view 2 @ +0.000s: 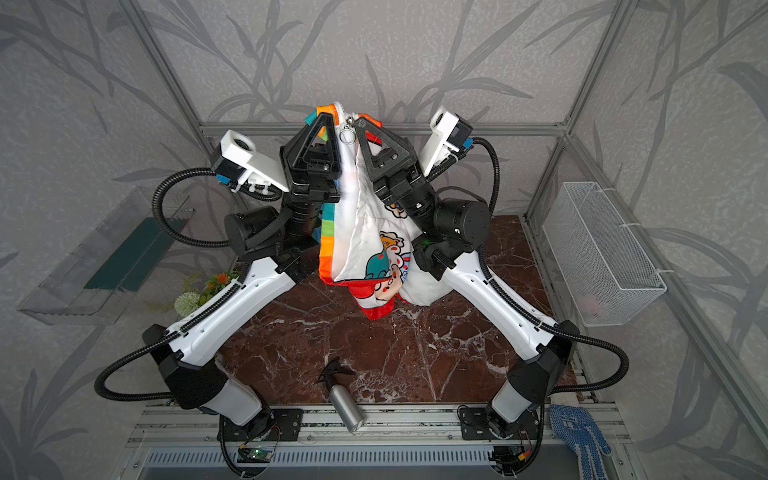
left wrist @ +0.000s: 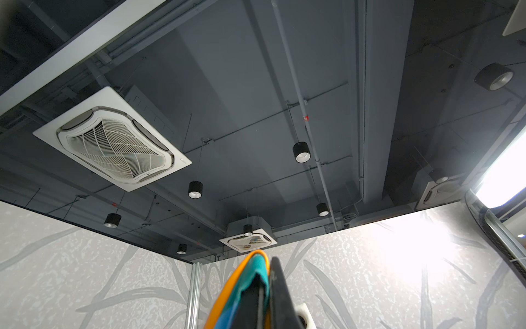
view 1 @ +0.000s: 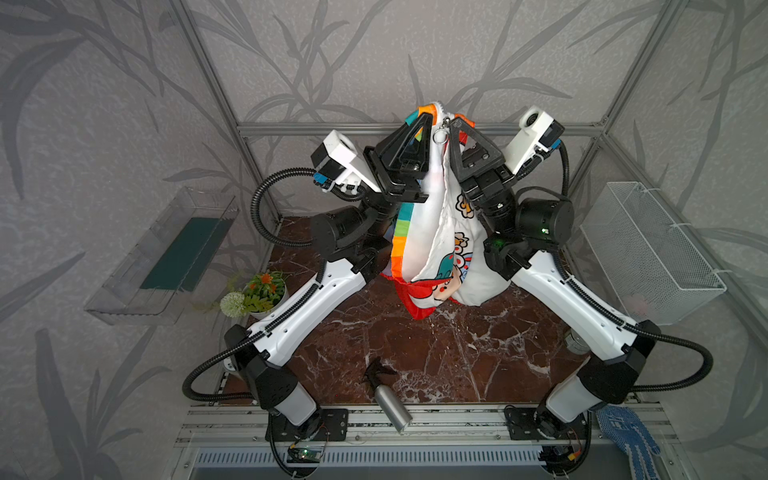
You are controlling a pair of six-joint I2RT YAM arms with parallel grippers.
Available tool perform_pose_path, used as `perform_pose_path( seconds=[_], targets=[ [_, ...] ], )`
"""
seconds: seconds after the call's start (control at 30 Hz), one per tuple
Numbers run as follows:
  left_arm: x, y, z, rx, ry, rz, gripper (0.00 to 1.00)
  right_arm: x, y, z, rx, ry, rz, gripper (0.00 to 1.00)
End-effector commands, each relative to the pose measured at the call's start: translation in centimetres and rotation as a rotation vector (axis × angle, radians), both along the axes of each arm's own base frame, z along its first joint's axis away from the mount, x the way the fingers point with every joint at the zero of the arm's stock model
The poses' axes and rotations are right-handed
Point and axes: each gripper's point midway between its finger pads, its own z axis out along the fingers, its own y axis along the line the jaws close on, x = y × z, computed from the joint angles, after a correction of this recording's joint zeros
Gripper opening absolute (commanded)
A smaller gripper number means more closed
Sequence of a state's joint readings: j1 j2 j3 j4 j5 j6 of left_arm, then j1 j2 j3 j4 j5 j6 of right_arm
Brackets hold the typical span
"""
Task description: Zip up the jacket
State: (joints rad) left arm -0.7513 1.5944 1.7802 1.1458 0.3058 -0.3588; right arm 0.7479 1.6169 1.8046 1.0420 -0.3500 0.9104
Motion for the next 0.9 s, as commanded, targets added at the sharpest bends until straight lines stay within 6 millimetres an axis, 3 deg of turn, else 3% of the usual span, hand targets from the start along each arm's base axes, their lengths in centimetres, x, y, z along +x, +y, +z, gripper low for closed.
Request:
perform_pose_path(
  seconds=[0.0,0.87],
  targets=[
    [-2.10,2.31,1.48,-0.066,-0.062,0.014,0.00,-1.60,-1.29,1.46,0.036,-0.057,0.010,0.00],
    [-1.16,1.57,1.08,-0.047,-0.026,0.007,0.00,-1.93,-1.41,2.00,0.041,-0.073,0.016,0.00]
  ],
)
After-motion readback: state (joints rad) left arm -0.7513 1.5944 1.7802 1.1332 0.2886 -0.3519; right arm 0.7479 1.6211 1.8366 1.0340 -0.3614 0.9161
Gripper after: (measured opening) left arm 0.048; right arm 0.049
